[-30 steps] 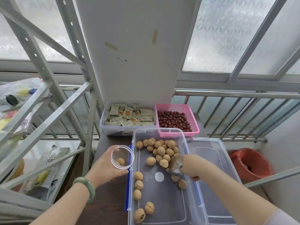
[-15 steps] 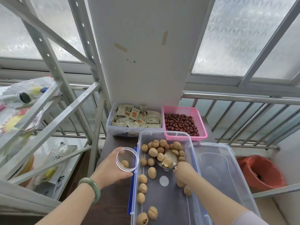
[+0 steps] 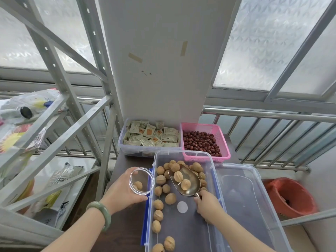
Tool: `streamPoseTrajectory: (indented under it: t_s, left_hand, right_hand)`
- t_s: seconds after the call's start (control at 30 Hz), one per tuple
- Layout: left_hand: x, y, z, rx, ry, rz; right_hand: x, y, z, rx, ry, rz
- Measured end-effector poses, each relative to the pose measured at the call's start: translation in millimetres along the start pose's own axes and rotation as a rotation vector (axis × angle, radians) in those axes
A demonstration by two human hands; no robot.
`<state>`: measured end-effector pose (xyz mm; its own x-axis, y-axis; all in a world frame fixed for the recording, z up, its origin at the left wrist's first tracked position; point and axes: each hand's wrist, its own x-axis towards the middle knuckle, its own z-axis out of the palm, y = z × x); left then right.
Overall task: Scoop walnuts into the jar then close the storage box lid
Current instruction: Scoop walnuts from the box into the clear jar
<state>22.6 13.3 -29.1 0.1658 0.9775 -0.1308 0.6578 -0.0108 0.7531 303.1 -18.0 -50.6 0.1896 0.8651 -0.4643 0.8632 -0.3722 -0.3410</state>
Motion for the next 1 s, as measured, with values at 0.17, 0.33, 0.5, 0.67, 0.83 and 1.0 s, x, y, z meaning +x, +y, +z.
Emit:
streamPoseTrajectory:
  t_s: [0.17,0.33,0.5,0.67,0.83,1.0]
  left_hand:
    - [1,-1,1,-0.018,0.039,0.017]
    - [6,-5,4,-0.027,0.048,0.013]
    - [10,-4,9,-0.022,0.037,0.029]
    - [6,-7,10,-0.012,0.046,0.02]
    - [3,-5,11,-0.041,0.064,0.055]
    - [1,-4,11,-0.077,0.07,0.035]
  right_hand:
    - [-2,-10,-20,0.055,0.02,-0.075]
    - [-16,-22,-67,-0.012,0.027,-0.227]
    - [-38,-45,-107,-0.186,0.024,-0.367]
    - [-45,-77,-115,-0.388,-0.011,-0.41]
    - [-49,-91,-115,-0.583,0.036,-0.446]
    - [-50,-87,-115,-0.597,0.019,-0.423]
